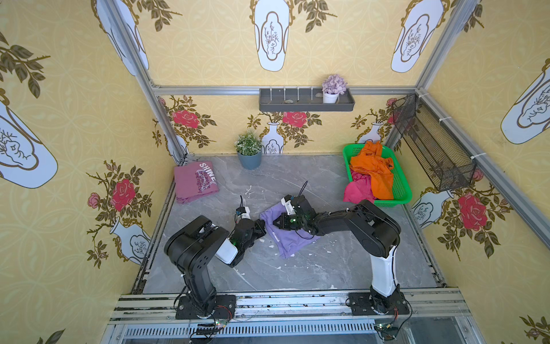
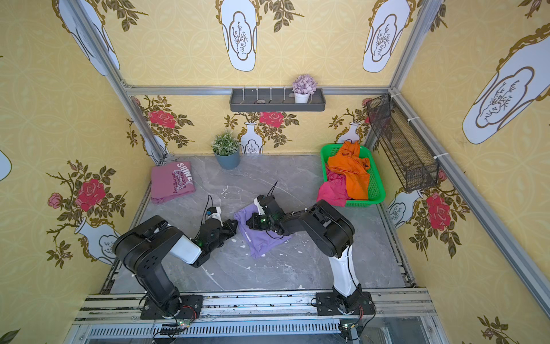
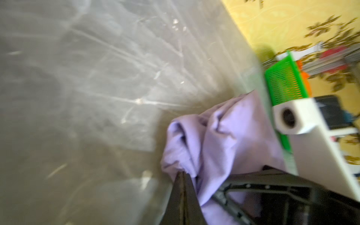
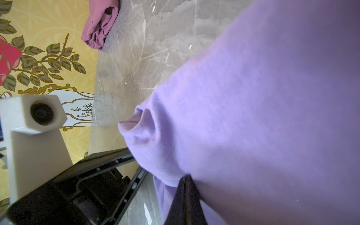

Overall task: Fold and stack t-shirts
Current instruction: Smooth out the T-shirt at the center of the board.

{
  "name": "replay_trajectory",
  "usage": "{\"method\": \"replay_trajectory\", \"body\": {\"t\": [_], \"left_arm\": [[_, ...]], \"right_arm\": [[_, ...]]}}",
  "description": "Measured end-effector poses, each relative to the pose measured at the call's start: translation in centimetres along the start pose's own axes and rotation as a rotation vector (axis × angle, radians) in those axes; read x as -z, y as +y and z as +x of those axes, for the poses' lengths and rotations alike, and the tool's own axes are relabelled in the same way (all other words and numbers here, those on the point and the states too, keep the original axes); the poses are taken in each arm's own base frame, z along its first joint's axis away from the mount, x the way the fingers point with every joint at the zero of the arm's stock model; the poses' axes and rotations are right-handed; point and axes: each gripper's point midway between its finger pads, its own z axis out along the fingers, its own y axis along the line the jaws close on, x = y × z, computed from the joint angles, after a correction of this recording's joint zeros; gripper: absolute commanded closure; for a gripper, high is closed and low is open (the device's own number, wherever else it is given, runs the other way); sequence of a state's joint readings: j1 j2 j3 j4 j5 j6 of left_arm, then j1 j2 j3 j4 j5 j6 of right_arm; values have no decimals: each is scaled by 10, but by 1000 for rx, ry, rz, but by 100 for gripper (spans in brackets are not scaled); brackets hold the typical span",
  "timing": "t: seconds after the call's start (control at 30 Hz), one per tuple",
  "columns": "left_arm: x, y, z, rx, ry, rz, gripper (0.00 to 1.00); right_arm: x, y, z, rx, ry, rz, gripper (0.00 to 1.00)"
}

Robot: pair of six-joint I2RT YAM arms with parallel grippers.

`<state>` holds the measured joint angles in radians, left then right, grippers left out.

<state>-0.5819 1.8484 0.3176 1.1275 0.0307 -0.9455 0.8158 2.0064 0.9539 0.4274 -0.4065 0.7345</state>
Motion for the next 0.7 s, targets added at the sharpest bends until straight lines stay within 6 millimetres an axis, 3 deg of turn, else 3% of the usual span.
{"method": "replay_trajectory", "body": {"t": [0.07, 0.1, 0.13, 0.2, 0.23, 0.27, 0.4, 0.7], "left_arm": [[-4, -10, -1, 10, -16, 75, 89], [-4, -13, -2, 13, -25, 106, 79], [-5, -14, -1, 15, -21, 118, 66], [-6, -16, 0, 20, -11, 145, 24], [-5, -19, -2, 35, -5, 161, 8], [-5, -25, -2, 39, 4, 189, 1], [8, -42, -8, 25, 4, 250, 1], [25, -20, -7, -35, 33, 87, 1]], "right_arm": [[1, -1, 1, -2, 0, 2, 100], [1, -1, 1, -2, 0, 3, 100], [1, -2, 0, -3, 0, 1, 100], [1, -2, 0, -5, 0, -2, 100], [0, -3, 1, -6, 3, -4, 100], [0, -3, 1, -7, 3, -8, 100], [-2, -2, -1, -9, 8, -19, 100], [-4, -1, -4, -13, 9, -31, 100]]}}
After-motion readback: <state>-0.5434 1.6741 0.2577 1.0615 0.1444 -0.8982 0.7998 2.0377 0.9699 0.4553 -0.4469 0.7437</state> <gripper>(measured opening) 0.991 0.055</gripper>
